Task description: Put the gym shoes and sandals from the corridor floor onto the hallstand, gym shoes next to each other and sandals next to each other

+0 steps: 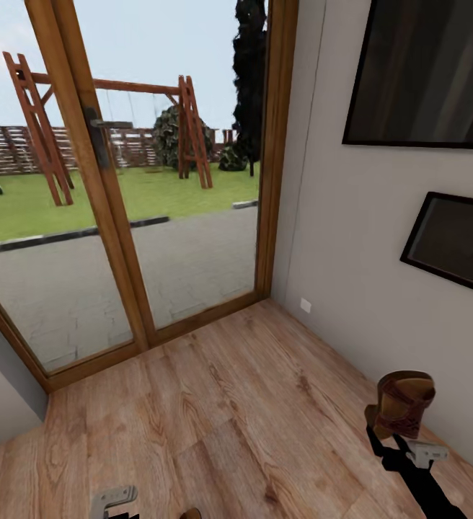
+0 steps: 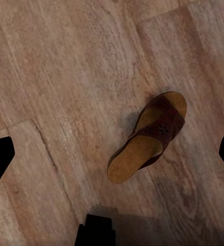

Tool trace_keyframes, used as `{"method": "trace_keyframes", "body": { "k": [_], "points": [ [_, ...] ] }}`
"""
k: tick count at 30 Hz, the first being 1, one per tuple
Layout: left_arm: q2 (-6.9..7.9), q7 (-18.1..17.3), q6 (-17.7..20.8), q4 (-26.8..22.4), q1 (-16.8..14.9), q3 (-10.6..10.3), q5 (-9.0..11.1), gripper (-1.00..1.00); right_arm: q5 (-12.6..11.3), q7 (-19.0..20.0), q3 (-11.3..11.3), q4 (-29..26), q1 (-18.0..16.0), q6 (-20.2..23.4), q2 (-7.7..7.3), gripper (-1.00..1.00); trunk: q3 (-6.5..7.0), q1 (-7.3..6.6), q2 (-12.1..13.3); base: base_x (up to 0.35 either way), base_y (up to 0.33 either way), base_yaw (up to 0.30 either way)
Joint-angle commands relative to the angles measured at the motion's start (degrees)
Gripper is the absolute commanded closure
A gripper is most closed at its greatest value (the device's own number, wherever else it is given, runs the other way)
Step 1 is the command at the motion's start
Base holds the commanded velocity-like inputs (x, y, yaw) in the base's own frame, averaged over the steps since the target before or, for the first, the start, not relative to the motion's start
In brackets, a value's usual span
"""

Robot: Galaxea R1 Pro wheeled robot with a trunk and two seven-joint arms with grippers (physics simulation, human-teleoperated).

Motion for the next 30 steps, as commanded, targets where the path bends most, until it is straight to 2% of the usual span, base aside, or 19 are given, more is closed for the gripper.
{"method": "trace_keyframes", "body": {
  "k": [1, 17, 30],
  "points": [
    [0.0, 0.0, 0.0, 0.0, 0.0, 0.0, 0.0, -1.0, -0.32, 0.15, 0.02, 0.05, 0.0, -0.41, 0.02, 1.0, 0.0, 0.0, 0.0, 0.0, 0.0, 0.0],
    [0.09, -0.04, -0.03, 0.0, 0.0, -0.1, -0.11, -1.0, -0.63, 0.18, 0.01, 0.23, -0.03, -1.25, 0.04, 1.0, 0.28, 0.0, 0.0, 0.0, 0.0, -0.075],
    [-0.02, -0.25, 0.81, 4.2, 2.83, -0.26, 0.21, -1.0, -0.37, 0.38, 0.42, 1.33, -0.14, -1.43, 0.34, 1.0, 0.28, 0.0, 0.0, 0.0, 0.0, 0.0]
  ]
}}
